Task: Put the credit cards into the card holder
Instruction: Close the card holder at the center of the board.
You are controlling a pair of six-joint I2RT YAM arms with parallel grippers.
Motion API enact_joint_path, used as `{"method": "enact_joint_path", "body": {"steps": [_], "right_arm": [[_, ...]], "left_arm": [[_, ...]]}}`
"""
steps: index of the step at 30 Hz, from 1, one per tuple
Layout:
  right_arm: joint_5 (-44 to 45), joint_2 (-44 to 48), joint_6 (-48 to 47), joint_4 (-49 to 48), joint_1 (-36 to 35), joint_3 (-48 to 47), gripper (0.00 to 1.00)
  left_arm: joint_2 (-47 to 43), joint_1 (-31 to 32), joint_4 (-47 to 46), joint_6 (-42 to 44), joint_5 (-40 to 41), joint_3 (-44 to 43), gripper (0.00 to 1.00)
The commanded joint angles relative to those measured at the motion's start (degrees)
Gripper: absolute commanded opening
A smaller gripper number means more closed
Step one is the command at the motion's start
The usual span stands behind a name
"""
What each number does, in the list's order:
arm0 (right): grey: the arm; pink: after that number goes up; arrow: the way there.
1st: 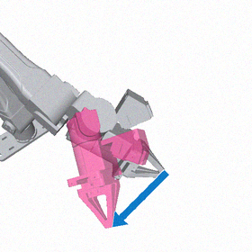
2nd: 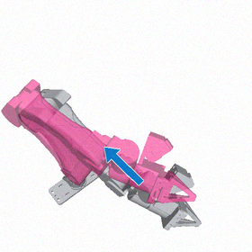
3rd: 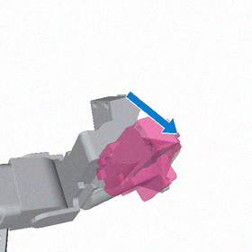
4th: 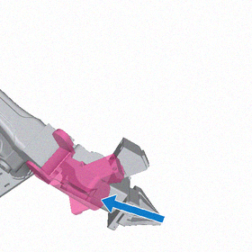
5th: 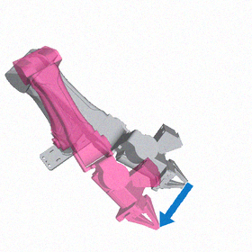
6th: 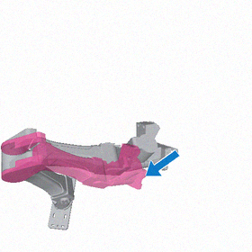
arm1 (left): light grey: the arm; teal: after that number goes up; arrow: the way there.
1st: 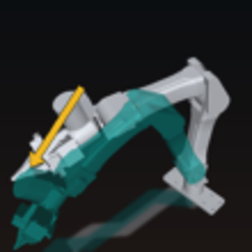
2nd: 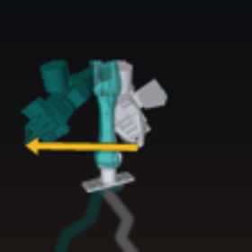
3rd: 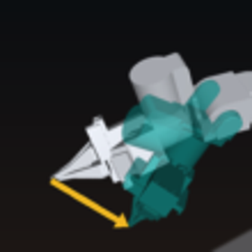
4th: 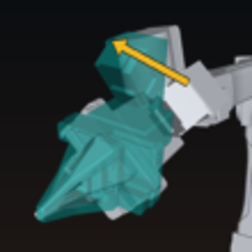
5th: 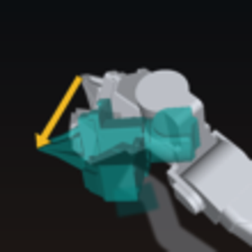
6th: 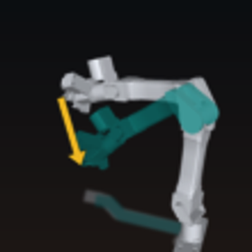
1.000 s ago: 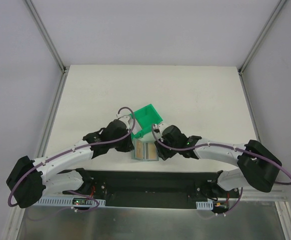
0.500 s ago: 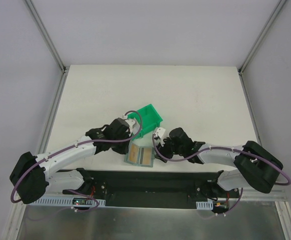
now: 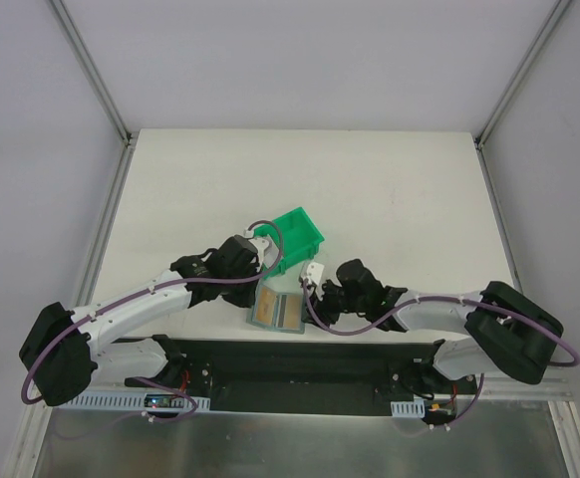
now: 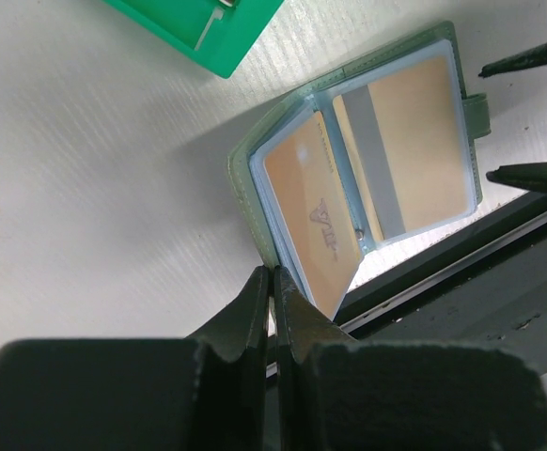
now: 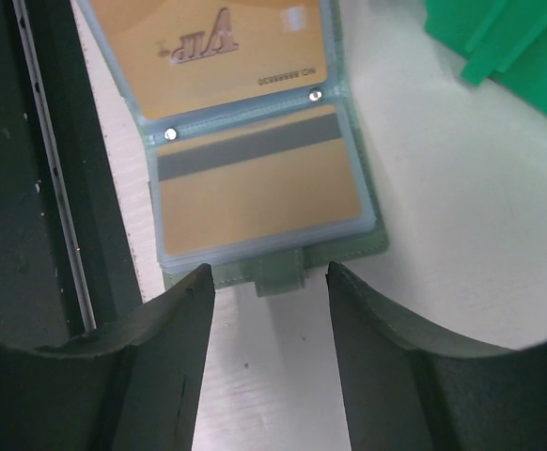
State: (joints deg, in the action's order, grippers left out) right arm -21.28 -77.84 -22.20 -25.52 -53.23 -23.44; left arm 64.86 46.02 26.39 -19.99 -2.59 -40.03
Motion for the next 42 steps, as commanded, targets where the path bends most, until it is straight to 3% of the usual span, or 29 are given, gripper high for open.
{"method": "enact_joint_path", "body": {"steps": [1,9,13,18,22,34,42], "right_arm": [[-2.45,-2.83,-3.11,-0.42,-1.96,-2.39,0.53],[2.72,-5.13,-5.22,2.67,-4.33,-3.02,0.40],[4.14,-4.07,-5.49,2.40,-4.25,-2.05,0.15],[1.77,1.28,-1.63,-1.45,-4.25,-0.12,0.02],[0.28,6.29,2.68,-7.26,-4.86,1.73,0.00],[-2.02,12.36,5.76,-10.33,-5.57,4.19,0.01],[-2.54,11.23,8.22,-17.71,-5.57,5.42,0.00]], "left_arm": [[-0.09,-0.23,1.29,0.13,0.22,-1.28,0.00],[-0.79,-0.23,1.38,-0.31,0.83,-0.75,0.00],[-0.96,-0.23,1.29,-0.49,1.88,-0.40,0.00],[-0.88,-0.23,1.29,-2.94,5.13,0.30,0.00],[0.09,-0.32,1.82,-5.84,7.86,0.39,0.00],[4.92,-0.58,4.10,-10.07,10.24,-2.24,0.00],[3.70,-0.49,3.85,-12.62,4.88,-5.84,0.00]]}}
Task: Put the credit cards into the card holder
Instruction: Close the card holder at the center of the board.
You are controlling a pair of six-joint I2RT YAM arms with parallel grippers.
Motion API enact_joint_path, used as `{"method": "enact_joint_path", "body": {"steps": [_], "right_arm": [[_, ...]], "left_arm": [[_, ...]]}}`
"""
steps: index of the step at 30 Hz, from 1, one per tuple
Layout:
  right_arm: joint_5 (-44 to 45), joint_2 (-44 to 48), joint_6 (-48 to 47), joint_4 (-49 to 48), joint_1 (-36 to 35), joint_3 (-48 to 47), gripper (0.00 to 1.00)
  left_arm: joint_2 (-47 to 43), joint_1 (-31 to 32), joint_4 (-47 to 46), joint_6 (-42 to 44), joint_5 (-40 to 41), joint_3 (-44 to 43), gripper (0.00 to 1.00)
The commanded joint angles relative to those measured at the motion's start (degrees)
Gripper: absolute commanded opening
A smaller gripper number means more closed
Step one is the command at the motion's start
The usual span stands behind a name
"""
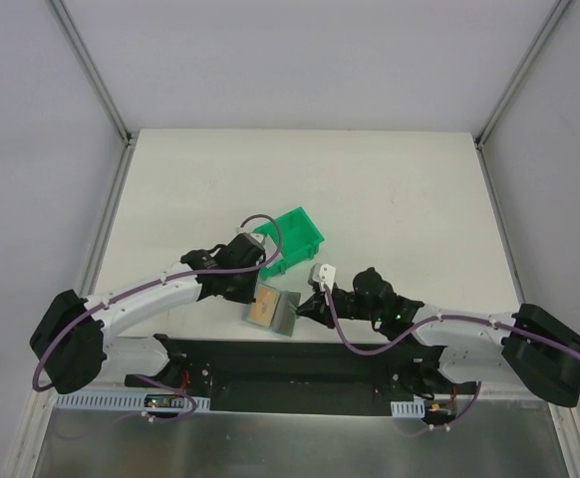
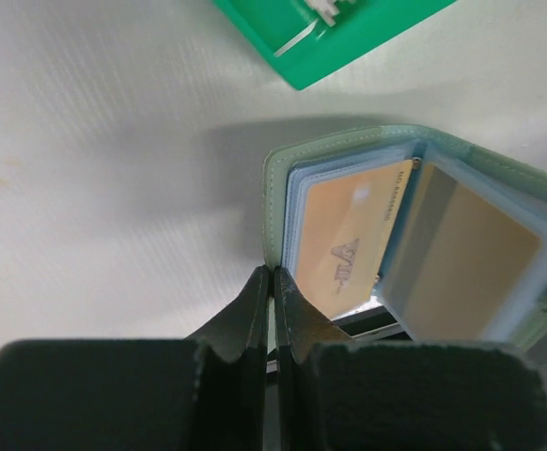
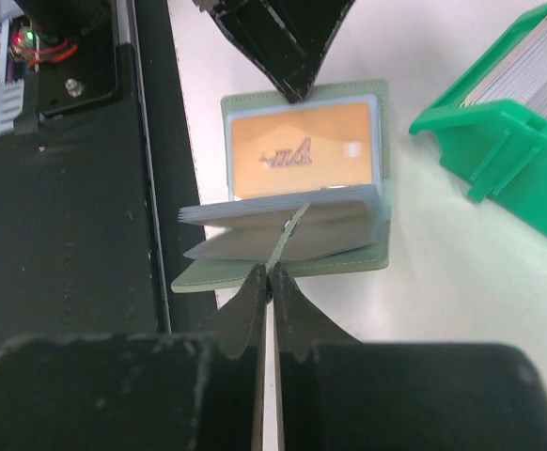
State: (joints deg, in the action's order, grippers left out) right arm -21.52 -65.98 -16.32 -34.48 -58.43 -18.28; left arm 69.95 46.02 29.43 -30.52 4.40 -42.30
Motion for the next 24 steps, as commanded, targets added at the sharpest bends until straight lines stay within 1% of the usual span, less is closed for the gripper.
{"method": "enact_joint_path", "body": {"steps": [1,5,9,11,12,14,15,16,17,19,21,22,24], "right_arm": [[-2.30,-0.99,2.78,-10.85,-0.36,0.70,0.00],[-1.60,-0.65,3.57,-14.65,-0.36,1.58,0.00],[-5.71,-2.40,4.89,-15.00,-0.28,-0.08,0.04],[-8.53,-3.02,4.72,-13.95,-0.28,-0.44,0.12],[-9.85,-3.28,4.80,-13.08,0.25,-0.70,0.13],[-9.77,-3.46,6.03,-10.53,0.95,-0.96,0.15],[-10.47,-3.37,6.29,-8.52,1.56,-1.14,0.19],[-10.56,-3.20,6.30,-6.67,2.00,-1.40,0.25],[-9.95,-2.93,6.64,-4.83,2.53,-1.40,0.28],[-6.98,-1.79,7.43,-2.79,3.59,-0.79,0.28],[-3.99,0.66,7.96,-1.04,4.38,-0.18,0.31],[0.12,1.80,8.58,1.67,4.47,-0.43,0.31],[8.12,3.65,12.52,9.74,4.65,-3.41,0.36]], "left_arm": [[-1.83,-0.49,0.72,-2.17,-2.29,-3.84,0.00],[-1.93,-0.58,0.72,-2.17,-1.33,-3.84,0.00],[-0.35,-0.49,0.72,-1.91,-3.96,-4.36,0.00],[0.01,-0.58,0.72,-1.65,-3.97,-4.89,0.00],[0.09,-0.49,0.80,-1.64,-3.79,-5.07,0.00],[-0.34,-0.49,0.72,-1.82,-3.88,-5.33,0.00],[-0.52,-0.58,0.80,-1.91,-3.96,-5.33,0.00],[-0.78,-0.49,0.80,-2.08,-3.96,-5.33,0.00],[-1.13,-0.49,0.80,-2.35,-3.96,-5.25,0.00],[-1.84,-0.49,0.72,-3.31,-3.96,-4.98,0.00],[-2.19,-0.41,0.63,-4.01,-4.32,-4.89,0.00],[-2.28,-0.32,0.72,-4.37,-4.32,-4.98,0.00],[-2.45,-0.14,0.72,-5.85,-4.32,-4.98,0.00]]}}
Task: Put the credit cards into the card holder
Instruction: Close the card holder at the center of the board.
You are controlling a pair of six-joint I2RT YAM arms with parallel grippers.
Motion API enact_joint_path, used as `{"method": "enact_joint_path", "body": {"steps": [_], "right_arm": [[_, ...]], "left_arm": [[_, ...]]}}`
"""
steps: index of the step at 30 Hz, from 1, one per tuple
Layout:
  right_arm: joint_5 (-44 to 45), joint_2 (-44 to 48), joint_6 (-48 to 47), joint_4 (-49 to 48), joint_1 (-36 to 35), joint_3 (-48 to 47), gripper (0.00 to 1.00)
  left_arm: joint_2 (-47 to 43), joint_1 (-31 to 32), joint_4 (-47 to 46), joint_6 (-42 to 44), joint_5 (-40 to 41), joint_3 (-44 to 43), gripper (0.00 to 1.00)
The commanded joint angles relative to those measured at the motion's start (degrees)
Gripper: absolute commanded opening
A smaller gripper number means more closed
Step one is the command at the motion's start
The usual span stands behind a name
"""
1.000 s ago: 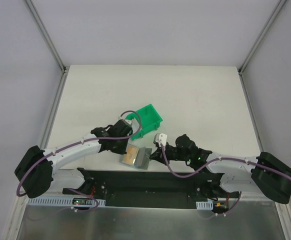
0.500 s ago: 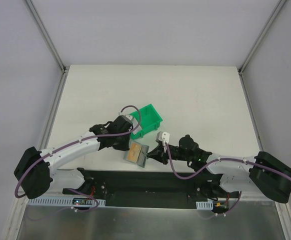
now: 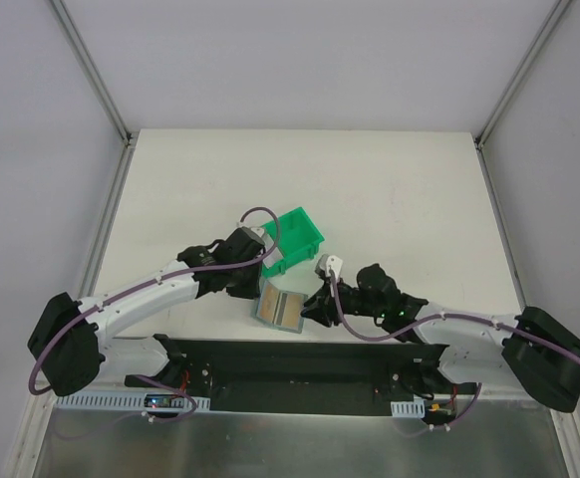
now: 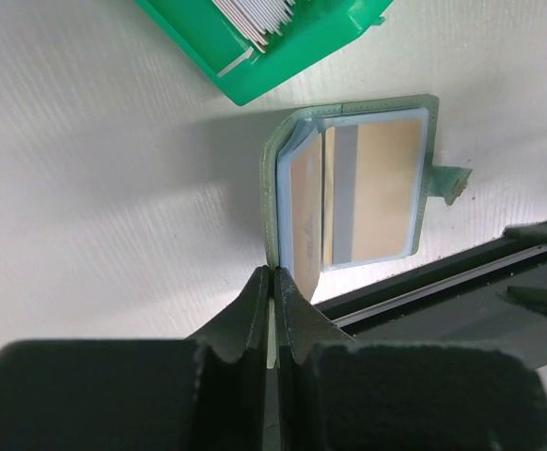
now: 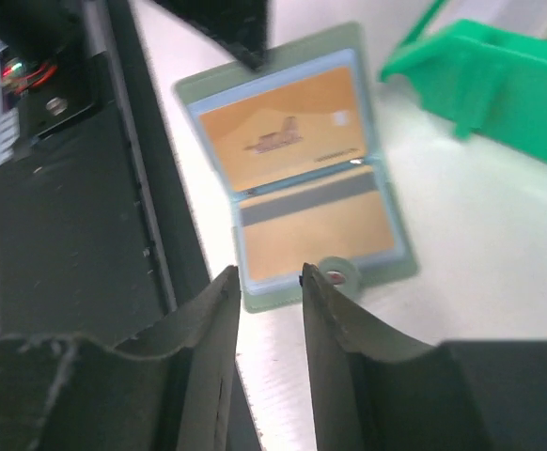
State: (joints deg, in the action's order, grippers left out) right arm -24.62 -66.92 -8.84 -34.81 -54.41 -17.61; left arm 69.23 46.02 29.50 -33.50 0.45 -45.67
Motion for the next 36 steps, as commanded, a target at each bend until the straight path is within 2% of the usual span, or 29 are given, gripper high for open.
{"method": "enact_joint_path", "body": {"steps": [1,4,7,11,17,18,26,36], "right_arm": [[12.83,4.77,5.41,16.03,0.71,-6.97,0.36],[19.16,3.47,13.39,30.73,0.45,-14.80,0.36],[19.17,-0.66,16.39,37.59,-0.60,-21.66,0.36],[23.83,-9.70,18.25,48.67,-2.71,-32.90,0.36],[24.27,-21.22,17.63,56.41,-5.87,-41.18,0.34],[26.62,-22.11,17.54,57.12,-6.23,-41.89,0.34],[27.69,-24.49,15.52,62.66,-6.49,-42.60,0.31],[29.01,-21.33,17.71,61.79,-6.41,-36.81,0.29]], "left_arm": [[-1.64,-0.14,0.65,-3.59,-0.36,-1.62,0.00],[-1.03,0.12,0.65,-5.08,-0.36,-1.96,0.00],[-0.50,0.30,0.74,-6.58,-0.36,-2.23,0.00],[-0.06,0.39,0.65,-8.60,-0.36,-2.49,0.00],[-0.32,0.74,0.65,-9.57,-0.27,-2.58,0.00],[-0.24,0.74,0.65,-9.57,-0.19,-2.41,0.00],[-0.24,0.74,0.74,-9.40,0.34,-2.23,0.00],[-0.59,0.74,0.65,-10.18,1.31,-2.23,0.00]]}}
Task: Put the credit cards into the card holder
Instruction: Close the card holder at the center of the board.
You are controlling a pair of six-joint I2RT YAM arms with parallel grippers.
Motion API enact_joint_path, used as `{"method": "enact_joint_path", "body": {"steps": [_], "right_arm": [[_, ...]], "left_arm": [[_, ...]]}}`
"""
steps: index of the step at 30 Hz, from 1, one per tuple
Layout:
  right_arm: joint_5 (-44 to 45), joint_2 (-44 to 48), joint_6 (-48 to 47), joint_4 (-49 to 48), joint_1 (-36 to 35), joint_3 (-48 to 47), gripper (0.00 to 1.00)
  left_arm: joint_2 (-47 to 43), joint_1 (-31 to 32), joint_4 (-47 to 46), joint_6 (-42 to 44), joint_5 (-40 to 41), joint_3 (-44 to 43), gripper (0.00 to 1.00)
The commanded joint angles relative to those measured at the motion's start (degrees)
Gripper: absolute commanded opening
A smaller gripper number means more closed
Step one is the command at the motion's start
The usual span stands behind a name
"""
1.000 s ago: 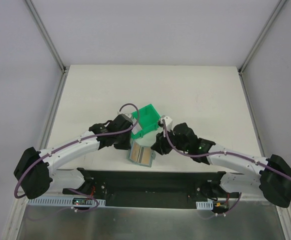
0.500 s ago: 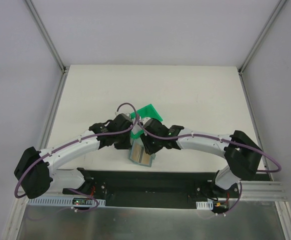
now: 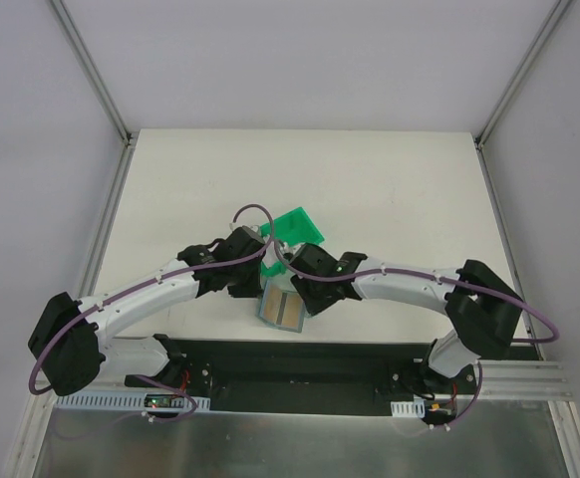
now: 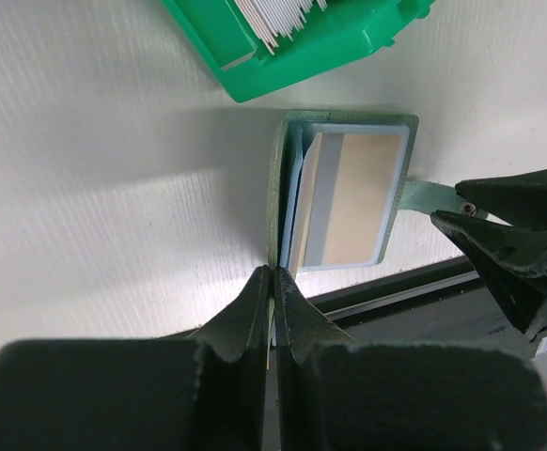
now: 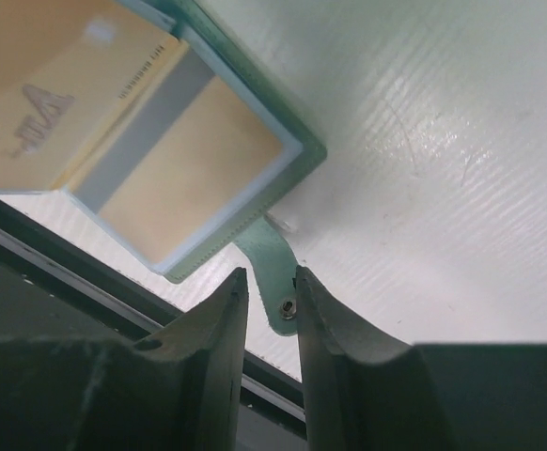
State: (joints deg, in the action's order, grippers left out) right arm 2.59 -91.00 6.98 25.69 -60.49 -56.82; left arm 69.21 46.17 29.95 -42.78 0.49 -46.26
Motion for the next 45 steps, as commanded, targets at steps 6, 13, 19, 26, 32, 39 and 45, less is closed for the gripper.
{"method": "enact_joint_path", "body": {"steps": [6,13,19,26,32,39,45], "right_arm": [[2.77,6.00,10.05,-7.65,-0.16,9.96,0.28],[3.38,9.52,18.32,-18.30,1.25,17.96,0.28],[1.98,11.02,20.96,-22.17,3.01,22.18,0.28],[0.75,11.90,22.46,-25.43,3.71,24.73,0.29],[0.57,12.87,22.46,-26.92,4.59,25.18,0.30],[-0.13,10.85,22.46,-26.40,5.03,24.65,0.30],[-1.36,9.18,22.11,-26.05,5.12,23.42,0.30]], "left_arm": [[-0.48,0.85,-0.25,-2.65,0.74,-2.17,0.04],[-1.53,2.25,-4.64,-4.67,-1.97,-1.03,0.21],[-1.18,3.75,-12.54,-5.81,-7.51,1.34,0.27],[3.55,5.59,-22.04,-8.72,-13.93,5.47,0.28],[4.98,6.38,-27.40,-9.61,-15.18,7.76,0.24],[-12.23,6.74,-24.43,-1.52,-10.62,4.78,0.39],[-22.63,5.95,-7.30,-1.42,9.42,5.91,0.56]]}}
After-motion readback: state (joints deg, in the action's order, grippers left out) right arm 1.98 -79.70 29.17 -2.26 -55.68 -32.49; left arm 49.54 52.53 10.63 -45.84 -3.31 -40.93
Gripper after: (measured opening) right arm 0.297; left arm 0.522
